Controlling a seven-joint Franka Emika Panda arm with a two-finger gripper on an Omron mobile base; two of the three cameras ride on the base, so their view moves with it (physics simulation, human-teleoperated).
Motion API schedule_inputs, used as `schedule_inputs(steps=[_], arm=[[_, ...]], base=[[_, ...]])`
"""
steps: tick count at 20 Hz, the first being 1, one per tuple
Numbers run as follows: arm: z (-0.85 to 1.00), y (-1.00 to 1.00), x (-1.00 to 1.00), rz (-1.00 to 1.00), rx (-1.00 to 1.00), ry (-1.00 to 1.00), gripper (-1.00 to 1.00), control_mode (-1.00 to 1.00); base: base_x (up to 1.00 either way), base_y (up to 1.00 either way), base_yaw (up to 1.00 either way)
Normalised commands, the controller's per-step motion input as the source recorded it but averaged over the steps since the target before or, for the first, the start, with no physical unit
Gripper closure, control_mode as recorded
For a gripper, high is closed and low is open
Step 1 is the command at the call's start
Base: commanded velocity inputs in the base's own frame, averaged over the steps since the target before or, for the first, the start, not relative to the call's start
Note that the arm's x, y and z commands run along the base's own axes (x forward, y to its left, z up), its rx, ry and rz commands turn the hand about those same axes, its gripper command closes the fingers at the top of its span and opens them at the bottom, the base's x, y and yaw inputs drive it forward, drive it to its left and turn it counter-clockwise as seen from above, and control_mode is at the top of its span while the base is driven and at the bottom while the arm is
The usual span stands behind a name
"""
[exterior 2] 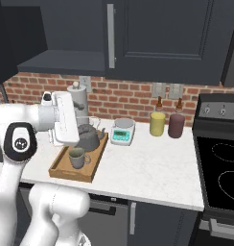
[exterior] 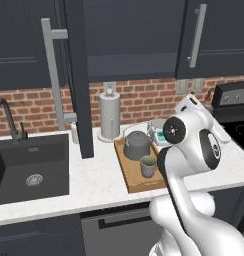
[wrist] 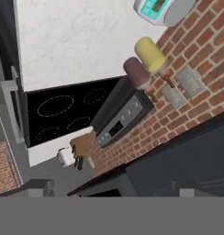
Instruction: Pick the kettle from the counter and place it on the tray. Then pick the mug from the cabinet and place it on the tray. Then close the cabinet doors.
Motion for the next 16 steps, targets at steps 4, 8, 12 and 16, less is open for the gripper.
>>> schedule_inputs(steps=[4, 8, 12, 16], arm=[[-0.16, 0.11, 0.27, -0.42, -0.11, 0.00, -1.00, -1.00], [-0.17, 0.15, 0.10, -0.50, -0.22, 0.00, -1.00, -1.00], [-0.06, 0.17, -0.01, -0.40, -0.22, 0.00, -1.00, -1.00], [0.00, 0.52, -0.14, -0.29, -0.21, 0.00, -1.00, -1.00]], base=[[0.00, 0.00, 0.00], [0.00, 0.00, 0.00], [0.00, 0.00, 0.00], [0.00, 0.00, 0.00]])
